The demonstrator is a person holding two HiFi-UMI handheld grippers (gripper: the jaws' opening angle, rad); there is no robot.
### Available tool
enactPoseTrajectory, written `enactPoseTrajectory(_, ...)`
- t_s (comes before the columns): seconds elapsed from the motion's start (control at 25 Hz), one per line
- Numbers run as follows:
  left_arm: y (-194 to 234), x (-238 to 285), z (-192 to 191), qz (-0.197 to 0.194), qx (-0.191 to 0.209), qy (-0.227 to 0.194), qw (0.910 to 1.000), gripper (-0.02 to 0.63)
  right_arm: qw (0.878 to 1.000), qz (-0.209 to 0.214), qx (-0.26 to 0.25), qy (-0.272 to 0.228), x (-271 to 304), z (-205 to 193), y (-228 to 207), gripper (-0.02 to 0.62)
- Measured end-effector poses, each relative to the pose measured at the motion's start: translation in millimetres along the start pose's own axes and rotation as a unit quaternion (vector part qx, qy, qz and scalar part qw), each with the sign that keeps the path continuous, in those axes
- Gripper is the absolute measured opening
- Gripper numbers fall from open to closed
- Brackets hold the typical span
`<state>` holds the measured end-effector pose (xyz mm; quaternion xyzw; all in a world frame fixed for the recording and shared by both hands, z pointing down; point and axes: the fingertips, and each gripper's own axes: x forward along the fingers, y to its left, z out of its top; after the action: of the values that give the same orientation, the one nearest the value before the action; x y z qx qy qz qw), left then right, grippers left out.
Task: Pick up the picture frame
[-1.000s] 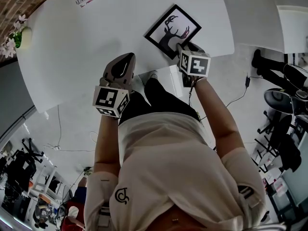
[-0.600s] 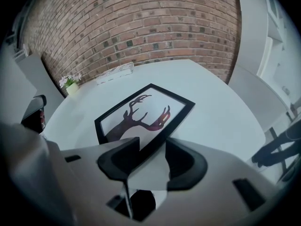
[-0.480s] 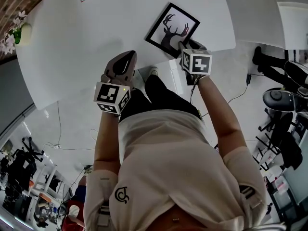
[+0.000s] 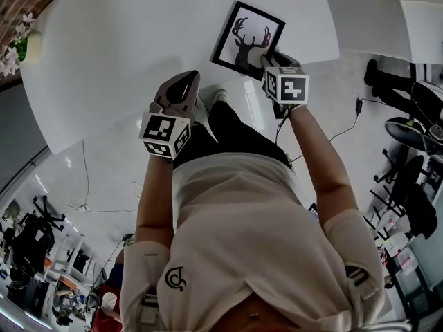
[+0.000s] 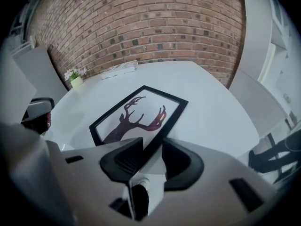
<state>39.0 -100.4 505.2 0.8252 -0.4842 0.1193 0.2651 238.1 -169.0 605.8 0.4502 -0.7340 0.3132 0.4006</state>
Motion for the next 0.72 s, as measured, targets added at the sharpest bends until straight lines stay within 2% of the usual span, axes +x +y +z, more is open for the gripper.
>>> enactPoseTrajectory(0.72, -9.3, -4.5, -38.3, -0.015, -0.019, 0.036, 0.9991, 0.012, 1.0, 0.01, -0.022, 0.001, -4.4, -6.8, 6.2, 0.087)
